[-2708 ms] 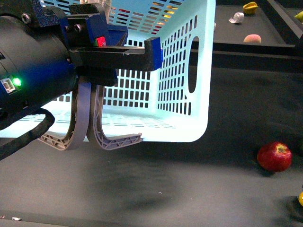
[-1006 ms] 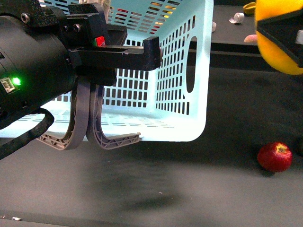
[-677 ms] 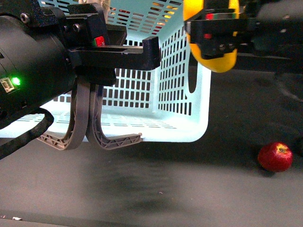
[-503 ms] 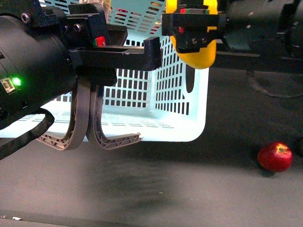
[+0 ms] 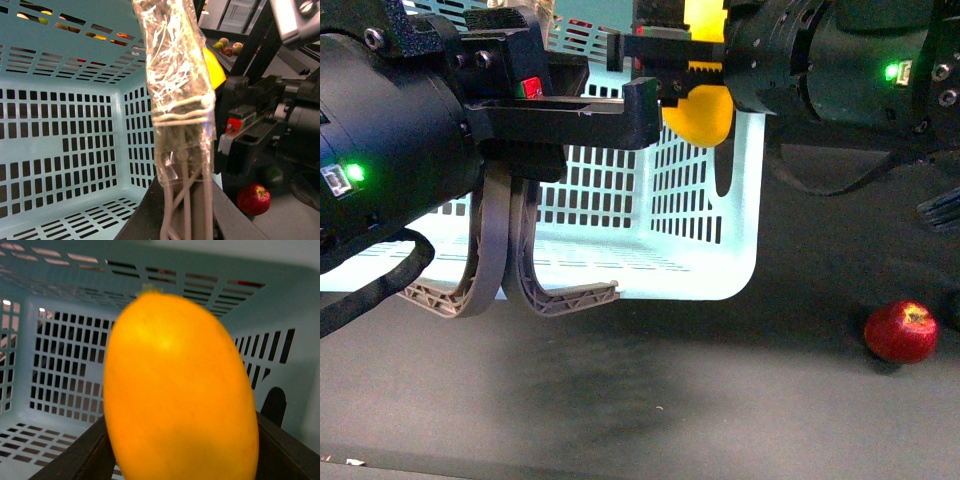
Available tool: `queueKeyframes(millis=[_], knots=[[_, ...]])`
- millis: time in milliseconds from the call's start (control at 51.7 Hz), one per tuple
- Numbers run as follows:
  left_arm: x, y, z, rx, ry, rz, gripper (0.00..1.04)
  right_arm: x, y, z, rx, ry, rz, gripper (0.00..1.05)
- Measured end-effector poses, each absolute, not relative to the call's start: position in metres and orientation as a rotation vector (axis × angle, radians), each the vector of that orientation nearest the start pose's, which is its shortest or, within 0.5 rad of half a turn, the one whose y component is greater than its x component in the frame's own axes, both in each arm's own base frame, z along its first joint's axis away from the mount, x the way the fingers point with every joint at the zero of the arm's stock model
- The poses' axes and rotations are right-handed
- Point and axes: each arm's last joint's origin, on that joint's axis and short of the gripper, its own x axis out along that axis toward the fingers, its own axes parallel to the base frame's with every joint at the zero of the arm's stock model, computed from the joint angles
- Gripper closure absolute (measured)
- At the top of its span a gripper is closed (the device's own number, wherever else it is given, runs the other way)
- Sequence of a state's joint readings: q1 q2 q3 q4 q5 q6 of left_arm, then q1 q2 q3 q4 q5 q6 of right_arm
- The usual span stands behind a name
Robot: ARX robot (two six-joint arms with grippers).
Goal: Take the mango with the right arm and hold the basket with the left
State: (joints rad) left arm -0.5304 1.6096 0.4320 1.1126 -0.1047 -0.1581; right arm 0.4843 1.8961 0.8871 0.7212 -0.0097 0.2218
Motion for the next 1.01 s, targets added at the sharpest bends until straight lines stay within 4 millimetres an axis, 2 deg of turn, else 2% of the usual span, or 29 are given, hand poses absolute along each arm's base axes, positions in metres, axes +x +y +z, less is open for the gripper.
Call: queueKeyframes(millis=[155,348,445,600,793,1006], knots=[[0.239,-0.137,0.158,-0.133,0.095,-0.421,0.98,0.329,0.169,0.166,0.199,0.270,0.445,0.06],[0.239,-0.137,0.156,-0.140,0.106,-0.422,0.98,0.310,0.143,0.191,0.246,0.192,0.410,0.08],[0.239,-0.137,0.156,-0.134,0.103,-0.416,0.98,0.291,0.115,0.207,0.278,0.139,0.354,0.08],[0.239,-0.137,0.156,-0.136,0.104,-0.415,0.98,0.259,0.077,0.221,0.304,0.084,0.269,0.08],[0.239,-0.137,0.156,-0.135,0.105,-0.420,0.98,0.211,0.037,0.220,0.310,0.030,0.115,0.08],[0.239,-0.137,0.156,-0.137,0.105,-0.423,0.98,0.168,0.016,0.205,0.304,0.051,0.012,0.08]])
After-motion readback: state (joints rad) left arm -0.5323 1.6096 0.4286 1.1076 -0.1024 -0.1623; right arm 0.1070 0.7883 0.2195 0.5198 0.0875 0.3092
